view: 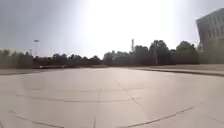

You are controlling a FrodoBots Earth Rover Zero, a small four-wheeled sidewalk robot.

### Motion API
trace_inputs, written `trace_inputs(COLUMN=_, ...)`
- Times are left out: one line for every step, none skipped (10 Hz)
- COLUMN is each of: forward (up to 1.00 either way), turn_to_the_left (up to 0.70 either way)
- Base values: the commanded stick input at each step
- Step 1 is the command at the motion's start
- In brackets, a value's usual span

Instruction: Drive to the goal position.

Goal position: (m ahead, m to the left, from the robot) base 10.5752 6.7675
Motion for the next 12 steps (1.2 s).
trace_inputs(forward=0.7, turn_to_the_left=-0.02)
trace_inputs(forward=0.7, turn_to_the_left=0.0)
trace_inputs(forward=0.7, turn_to_the_left=0.0)
trace_inputs(forward=0.7, turn_to_the_left=0.0)
trace_inputs(forward=0.7, turn_to_the_left=0.0)
trace_inputs(forward=0.7, turn_to_the_left=0.0)
trace_inputs(forward=0.7, turn_to_the_left=0.0)
trace_inputs(forward=0.7, turn_to_the_left=0.0)
trace_inputs(forward=0.7, turn_to_the_left=0.0)
trace_inputs(forward=0.7, turn_to_the_left=0.01)
trace_inputs(forward=0.7, turn_to_the_left=0.03)
trace_inputs(forward=0.7, turn_to_the_left=0.14)
